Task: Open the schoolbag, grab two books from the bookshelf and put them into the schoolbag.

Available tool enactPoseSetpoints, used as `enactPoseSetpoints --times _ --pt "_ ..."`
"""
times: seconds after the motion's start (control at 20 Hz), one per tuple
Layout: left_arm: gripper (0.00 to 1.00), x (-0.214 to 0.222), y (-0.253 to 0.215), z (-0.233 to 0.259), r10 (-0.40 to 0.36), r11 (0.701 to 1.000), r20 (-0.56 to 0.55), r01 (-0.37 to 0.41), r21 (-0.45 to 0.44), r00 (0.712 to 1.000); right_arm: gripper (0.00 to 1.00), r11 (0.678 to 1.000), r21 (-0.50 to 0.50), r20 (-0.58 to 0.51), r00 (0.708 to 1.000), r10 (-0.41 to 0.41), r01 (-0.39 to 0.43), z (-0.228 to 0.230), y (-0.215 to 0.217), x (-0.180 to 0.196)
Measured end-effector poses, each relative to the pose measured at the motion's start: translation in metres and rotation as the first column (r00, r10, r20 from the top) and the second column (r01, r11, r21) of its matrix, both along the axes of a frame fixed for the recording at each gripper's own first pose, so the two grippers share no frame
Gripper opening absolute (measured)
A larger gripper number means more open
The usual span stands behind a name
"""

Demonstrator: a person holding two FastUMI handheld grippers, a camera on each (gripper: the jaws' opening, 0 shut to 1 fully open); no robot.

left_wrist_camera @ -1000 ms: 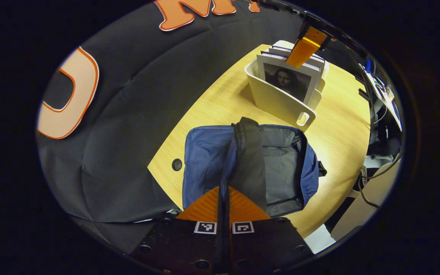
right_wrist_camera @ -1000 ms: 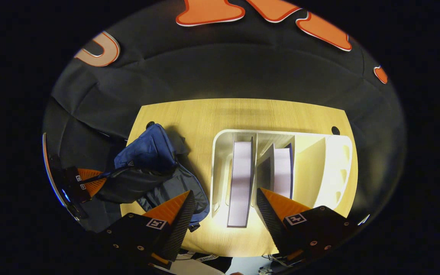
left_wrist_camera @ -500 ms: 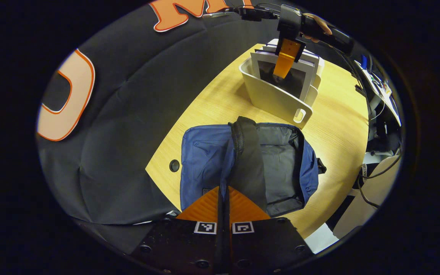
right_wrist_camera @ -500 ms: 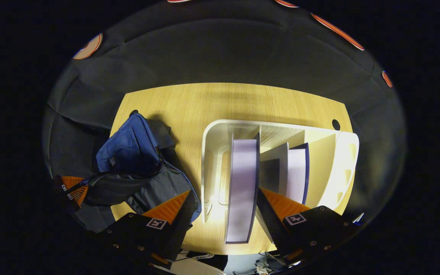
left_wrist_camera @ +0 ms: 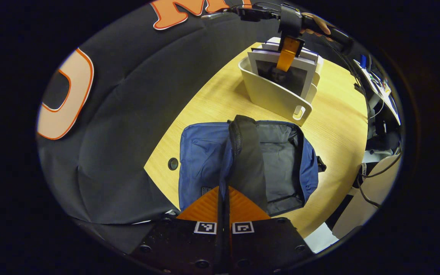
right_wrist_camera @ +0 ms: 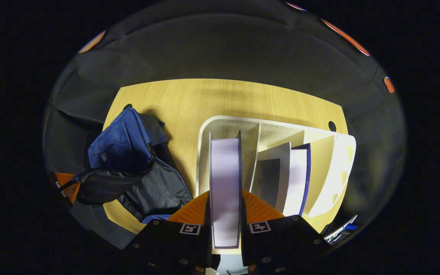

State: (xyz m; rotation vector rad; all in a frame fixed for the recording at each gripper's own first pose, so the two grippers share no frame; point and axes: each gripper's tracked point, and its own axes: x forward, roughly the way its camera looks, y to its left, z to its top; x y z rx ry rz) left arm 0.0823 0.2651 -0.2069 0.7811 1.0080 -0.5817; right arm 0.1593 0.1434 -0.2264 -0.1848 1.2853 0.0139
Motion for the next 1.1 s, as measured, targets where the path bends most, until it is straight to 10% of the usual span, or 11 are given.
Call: enactPoseSetpoints --times 0.75,1.1 --pt "0.01 -0.005 -0.008 0.001 -0.024 1.0 0.007 0.024 0.004 1.0 0.31 0.994 0.004 0.17 0.98 0.108 -0.11 0.124 0.007 -0.057" --pt "0.01 -0.003 -0.007 0.001 -0.01 1.0 0.011 0.01 0.001 1.0 0.31 0.976 0.163 0.306 0.948 0.089 -0.144 0.189 0.019 -0.106"
